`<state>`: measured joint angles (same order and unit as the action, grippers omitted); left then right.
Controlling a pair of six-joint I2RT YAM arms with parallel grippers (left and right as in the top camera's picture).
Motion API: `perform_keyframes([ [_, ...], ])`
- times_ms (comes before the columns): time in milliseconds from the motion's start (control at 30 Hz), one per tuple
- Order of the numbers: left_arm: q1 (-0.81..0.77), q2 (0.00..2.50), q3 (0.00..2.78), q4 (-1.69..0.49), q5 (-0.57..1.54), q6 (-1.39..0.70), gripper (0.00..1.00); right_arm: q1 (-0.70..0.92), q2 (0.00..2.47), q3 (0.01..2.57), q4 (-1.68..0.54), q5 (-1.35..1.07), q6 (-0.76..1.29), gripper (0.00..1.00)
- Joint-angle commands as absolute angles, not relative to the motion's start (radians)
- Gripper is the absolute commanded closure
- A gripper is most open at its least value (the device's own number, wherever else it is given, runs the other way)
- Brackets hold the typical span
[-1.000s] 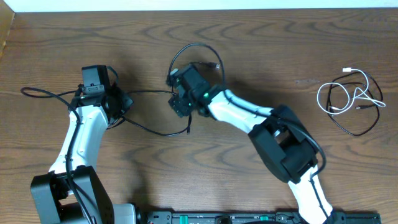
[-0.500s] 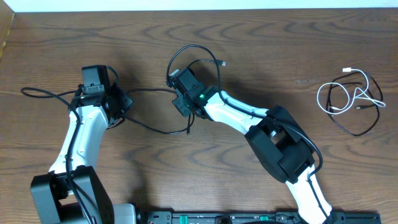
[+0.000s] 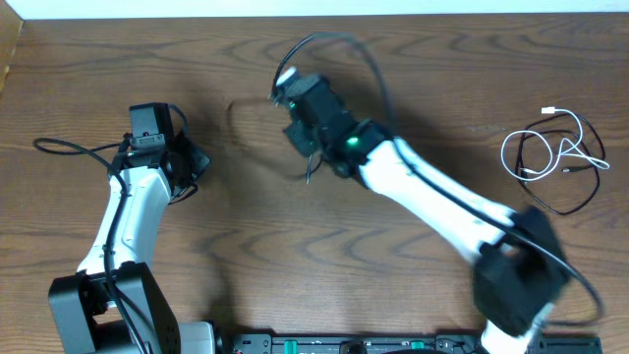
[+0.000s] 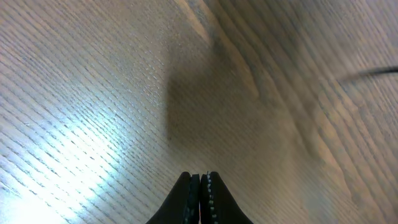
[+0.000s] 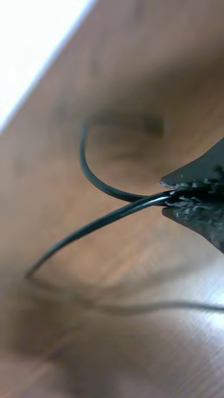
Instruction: Untangle cables
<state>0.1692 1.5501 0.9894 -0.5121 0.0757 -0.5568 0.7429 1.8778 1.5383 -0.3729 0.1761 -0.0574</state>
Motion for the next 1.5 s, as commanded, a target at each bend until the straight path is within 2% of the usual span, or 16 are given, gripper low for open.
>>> perform_keyframes([
  [0, 0.174, 1.541, 0.999, -0.51, 0.067, -0.562, 0.92, 0.726, 1.785, 1.543, -0.379, 0.312, -0.1, 0.99],
  [333, 0.173, 1.541, 0.999, -0.511, 0.067, -0.562, 0.91, 0.661, 1.614, 1.543, -0.387, 0.5, -0.113, 0.99],
  [433, 0.173, 1.541, 0.999, -0.511, 0.067, -0.562, 0.91, 0.605, 1.617, 1.542, -0.437, 0.506, -0.103, 0.99],
  [600, 0.173, 1.541, 0.999, -0.511, 0.067, -0.562, 0.91, 0.47, 1.63, 1.542, -0.555, 0.501, 0.026, 0.99],
  [767, 0.173, 1.541, 0.999, -0.511, 0.067, -0.562, 0.91, 0.329, 1.643, 1.542, -0.64, 0.373, 0.112, 0.99],
  [1000, 0.173, 1.541, 0.999, -0.511, 0.067, -0.562, 0.91, 0.107, 1.664, 1.541, -0.697, 0.035, 0.142, 0.99],
  [1300, 0.173, 1.541, 0.999, -0.511, 0.067, -0.562, 0.9, -0.039, 1.713, 1.541, -0.742, -0.007, 0.179, 0.99],
  [1333, 0.173, 1.541, 0.999, -0.511, 0.067, -0.562, 0.9, -0.047, 1.715, 1.541, -0.75, -0.007, 0.179, 0.94],
  [1367, 0.173, 1.541, 0.999, -0.511, 0.067, -0.562, 0.9, -0.056, 1.718, 1.541, -0.756, -0.006, 0.179, 0.62],
  [1400, 0.173, 1.541, 0.999, -0.511, 0.067, -0.562, 0.9, -0.06, 1.72, 1.541, -0.757, -0.006, 0.179, 0.49],
  [1433, 0.173, 1.541, 0.999, -0.511, 0.067, -0.562, 0.9, -0.064, 1.72, 1.541, -0.759, -0.006, 0.179, 0.43],
  [1467, 0.173, 1.541, 0.999, -0.511, 0.067, -0.562, 0.9, -0.066, 1.721, 1.541, -0.759, -0.006, 0.179, 0.33],
])
